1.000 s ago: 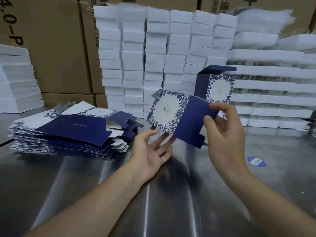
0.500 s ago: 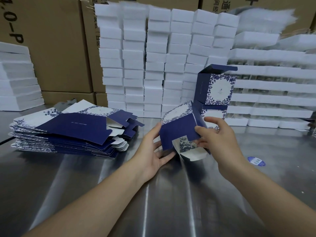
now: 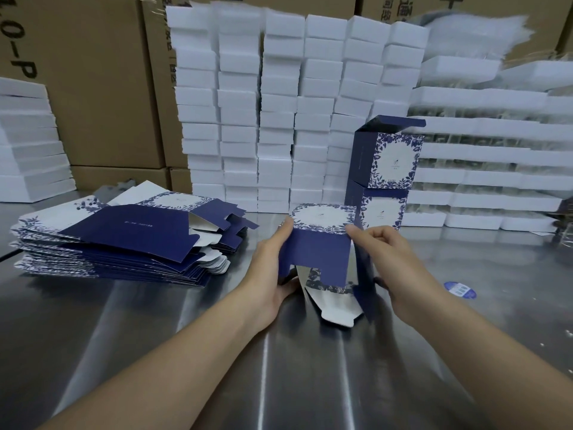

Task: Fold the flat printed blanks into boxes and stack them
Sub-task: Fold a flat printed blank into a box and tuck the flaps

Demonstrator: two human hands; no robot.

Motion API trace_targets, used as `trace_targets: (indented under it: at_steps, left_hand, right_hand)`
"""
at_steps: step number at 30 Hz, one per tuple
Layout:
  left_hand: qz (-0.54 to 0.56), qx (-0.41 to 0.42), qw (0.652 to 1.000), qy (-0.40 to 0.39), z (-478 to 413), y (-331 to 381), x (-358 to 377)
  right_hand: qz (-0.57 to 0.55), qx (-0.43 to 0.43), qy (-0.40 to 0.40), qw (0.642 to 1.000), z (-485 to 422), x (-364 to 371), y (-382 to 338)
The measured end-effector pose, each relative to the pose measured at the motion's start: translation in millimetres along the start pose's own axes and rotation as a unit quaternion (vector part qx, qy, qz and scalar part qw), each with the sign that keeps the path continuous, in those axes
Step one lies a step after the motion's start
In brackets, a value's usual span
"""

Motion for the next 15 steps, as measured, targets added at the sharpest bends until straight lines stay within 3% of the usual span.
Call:
trace_targets:
  at_steps: [8, 12, 15]
  left_hand:
    - [0.004, -0.018, 1.000, 0.001, -2, 0, -5]
    - [0.061, -0.029, 0.998, -0.002, -5, 0, -6]
    - [0.081, -0.026, 0.996, -0.017, -7, 4, -7]
  right_hand:
    - [0.026, 0.034, -0.002, 0.999, 0, -3, 6]
    - [-0.025, 0.082, 0.058, 0.995, -5, -7, 10]
    - [-0.084, 0.127, 0.048, 0.987, -12, -14, 12]
Point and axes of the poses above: each hand's wrist, its own z-axis away from the middle knuckle, its own x-axis out of the palm, y = z × x, the point moved 1 cm from there along -z, towards the middle knuckle, and after that the axes turned 10 degrees about y, right-handed, at the moved point
